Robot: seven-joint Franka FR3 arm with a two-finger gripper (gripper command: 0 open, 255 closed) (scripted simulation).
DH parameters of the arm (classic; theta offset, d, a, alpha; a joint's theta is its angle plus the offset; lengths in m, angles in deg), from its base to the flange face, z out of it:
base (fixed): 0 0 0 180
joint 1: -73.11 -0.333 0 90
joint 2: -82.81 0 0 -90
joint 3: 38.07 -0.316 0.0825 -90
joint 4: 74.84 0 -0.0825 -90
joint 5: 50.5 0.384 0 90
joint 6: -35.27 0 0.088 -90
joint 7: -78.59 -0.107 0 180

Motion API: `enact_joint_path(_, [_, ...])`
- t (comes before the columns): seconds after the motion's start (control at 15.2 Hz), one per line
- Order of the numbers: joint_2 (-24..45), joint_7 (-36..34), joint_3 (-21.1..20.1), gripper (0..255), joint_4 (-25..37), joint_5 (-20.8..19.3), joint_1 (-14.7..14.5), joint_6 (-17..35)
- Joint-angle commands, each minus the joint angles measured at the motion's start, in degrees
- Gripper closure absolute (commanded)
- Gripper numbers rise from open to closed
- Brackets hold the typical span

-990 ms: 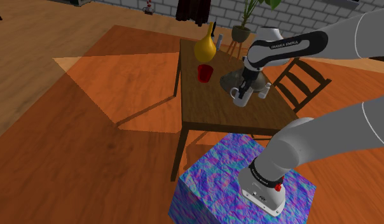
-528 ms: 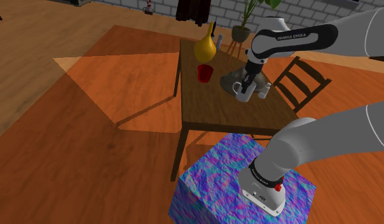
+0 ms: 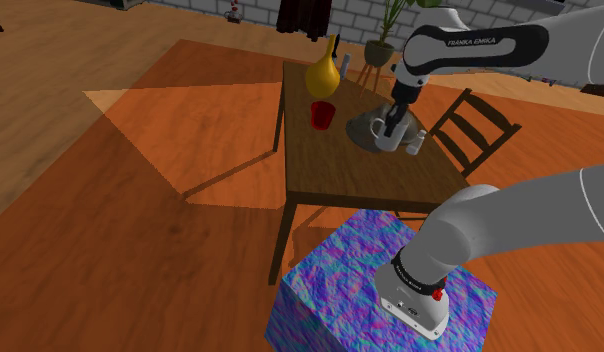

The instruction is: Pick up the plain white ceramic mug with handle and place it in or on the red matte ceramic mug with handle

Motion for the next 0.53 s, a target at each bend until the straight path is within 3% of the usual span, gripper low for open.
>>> enact_joint_path(0.0, [-0.2, 0.2, -0.2, 255, 1.4, 0.2, -0.1, -1.7])
enact_joint_path(0.46, [-1.0, 0.4, -1.2, 255, 6.2, 0.9, -0.3, -7.2])
